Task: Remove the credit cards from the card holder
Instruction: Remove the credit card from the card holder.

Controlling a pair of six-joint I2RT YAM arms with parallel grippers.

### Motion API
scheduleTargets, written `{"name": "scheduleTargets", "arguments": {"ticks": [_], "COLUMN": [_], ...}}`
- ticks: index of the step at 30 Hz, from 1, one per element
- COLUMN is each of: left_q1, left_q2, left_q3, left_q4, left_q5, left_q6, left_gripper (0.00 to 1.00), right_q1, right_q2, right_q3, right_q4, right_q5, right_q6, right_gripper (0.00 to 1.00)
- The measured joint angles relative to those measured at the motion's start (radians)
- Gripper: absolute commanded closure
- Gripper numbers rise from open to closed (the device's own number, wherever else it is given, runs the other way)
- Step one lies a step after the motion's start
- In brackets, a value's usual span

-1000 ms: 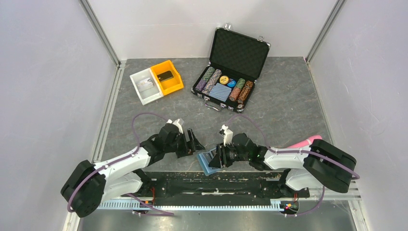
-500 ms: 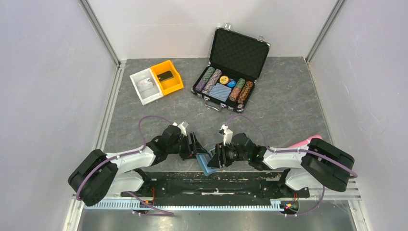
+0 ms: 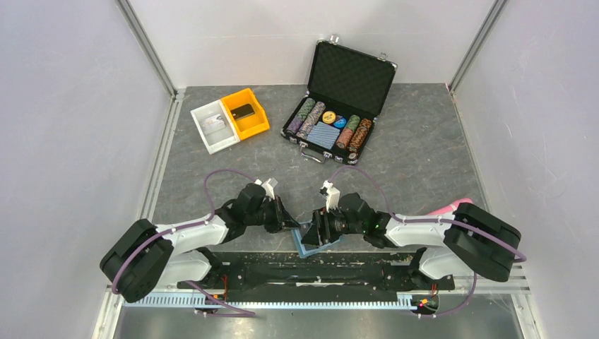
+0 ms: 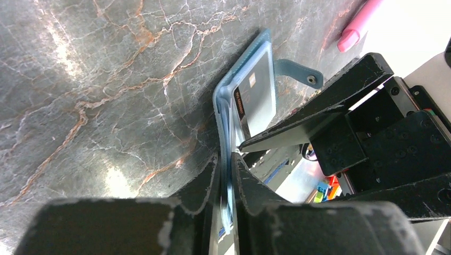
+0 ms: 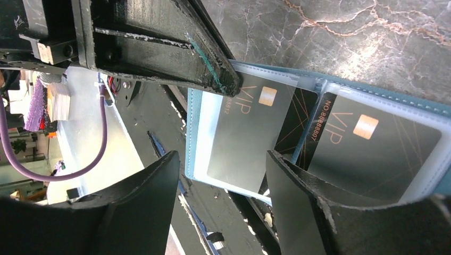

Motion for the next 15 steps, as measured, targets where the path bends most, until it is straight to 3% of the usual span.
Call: {"name": "scheduleTargets", "arguments": {"ticks": [3,10,15], "left_q1": [0.000,0.000,0.000], "left_q2": [0.000,0.009,-0.010], "left_q3": [-0.001,0.001,-0.040], "left_q4": [0.000,0.009,0.144], "left_q5": [0.001,0.006,0.029], "left_q6": [0.006,0.082,0.092], "left_gripper": [0.97,0.98,0.98], "right_q1": [-0.011,-0.105,-0.156], "right_q2": [-0.011,-0.031,-0.026], "right_q3": [0.002,0.004,0.004], "right_q4": [-0.013,-0.047,-0.058], "right_q5": [-0.005,-0.030,-0.071], "right_q6": [-0.010,-0.061,-0.113], "right_gripper": [0.40,0.51,0.54]}}
